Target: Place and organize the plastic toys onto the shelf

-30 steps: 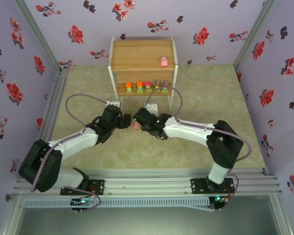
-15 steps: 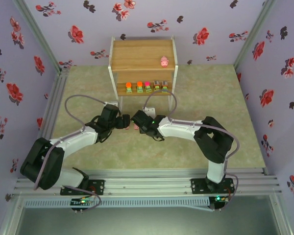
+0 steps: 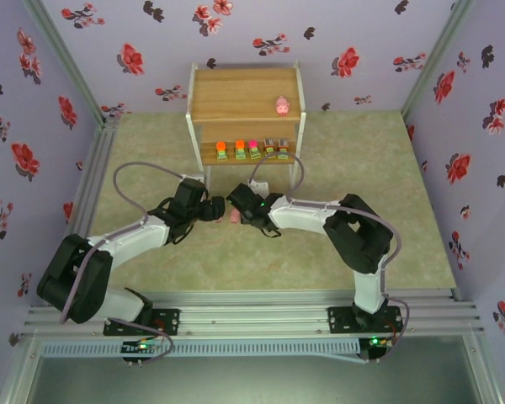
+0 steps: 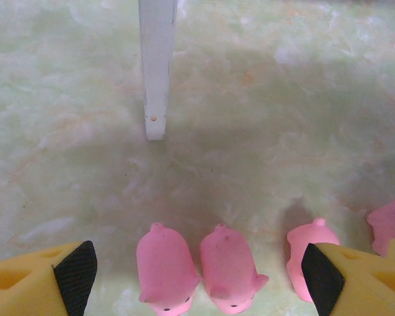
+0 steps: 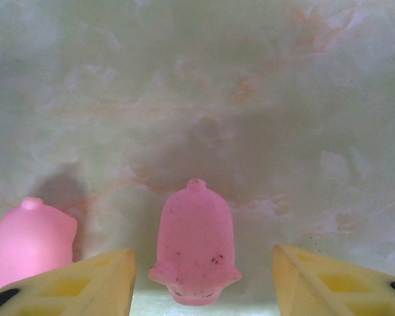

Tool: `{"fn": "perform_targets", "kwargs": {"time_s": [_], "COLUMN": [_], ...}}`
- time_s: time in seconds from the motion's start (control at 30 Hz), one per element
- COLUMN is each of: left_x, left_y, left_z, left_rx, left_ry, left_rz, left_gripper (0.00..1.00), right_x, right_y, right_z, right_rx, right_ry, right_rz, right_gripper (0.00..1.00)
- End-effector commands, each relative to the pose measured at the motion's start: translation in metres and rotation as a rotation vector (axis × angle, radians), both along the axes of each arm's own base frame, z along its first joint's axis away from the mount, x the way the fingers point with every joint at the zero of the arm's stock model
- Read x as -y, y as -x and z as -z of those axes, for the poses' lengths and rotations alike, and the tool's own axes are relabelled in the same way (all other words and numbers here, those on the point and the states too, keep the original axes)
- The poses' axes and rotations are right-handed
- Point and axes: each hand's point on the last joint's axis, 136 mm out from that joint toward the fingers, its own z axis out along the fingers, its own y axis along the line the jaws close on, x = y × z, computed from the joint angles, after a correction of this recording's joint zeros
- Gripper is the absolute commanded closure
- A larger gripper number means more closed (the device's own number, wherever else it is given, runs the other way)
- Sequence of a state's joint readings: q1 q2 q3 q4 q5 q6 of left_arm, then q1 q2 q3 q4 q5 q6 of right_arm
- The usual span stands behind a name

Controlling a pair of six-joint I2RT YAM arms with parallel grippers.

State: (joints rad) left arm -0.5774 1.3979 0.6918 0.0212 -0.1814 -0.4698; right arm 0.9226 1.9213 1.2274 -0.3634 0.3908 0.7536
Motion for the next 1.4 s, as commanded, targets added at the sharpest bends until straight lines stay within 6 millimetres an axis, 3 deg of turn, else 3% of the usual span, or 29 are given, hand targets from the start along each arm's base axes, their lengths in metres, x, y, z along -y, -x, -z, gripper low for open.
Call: {"fn": "perform_targets", "kwargs": {"time_s": [0.0,0.23,0.9,1.03,1.17,1.37], "left_x": [0.001,0.001,0.002,0.002,0.003,0.007], "left_y": [-0.003,-0.003,-0.003,-0.003,-0.003,-0.001], "left_z": [-0.003,-0.003,-0.003,-0.003,-0.003,-0.005], "left_rx": [-0.009,-0.007,-0.011,-0.012,-0.011,-0.011], "left_ry": [0.01,0.014,0.018,0.018,0.021,0.042], "left_rz": [-0.007,-0.008,-0.005,-0.003,-0.001,0.02], "left_gripper": [0.14,0.14,0.14,0.14,0.14,0.15], "right_x": [-0.005,-0.002,-0.004,-0.003,-0.001,0.007], "right_y": [-0.007,-0.011,-0.012,-0.012,-0.01,-0.002], "right_z": [-0.001,0.003,0.009,0.009,0.004,-0.02], "right_rx": [0.005,-0.001,-0.014,-0.016,-0.011,0.028], "right_ry": [-0.024,-0.027,-0.033,-0.03,-0.031,-0.03], "right_rz": [0.021,0.028,0.023,0.023,0.022,0.018], "right_gripper": [0.61,0.71,0.81,0.89,0.94,0.96]}}
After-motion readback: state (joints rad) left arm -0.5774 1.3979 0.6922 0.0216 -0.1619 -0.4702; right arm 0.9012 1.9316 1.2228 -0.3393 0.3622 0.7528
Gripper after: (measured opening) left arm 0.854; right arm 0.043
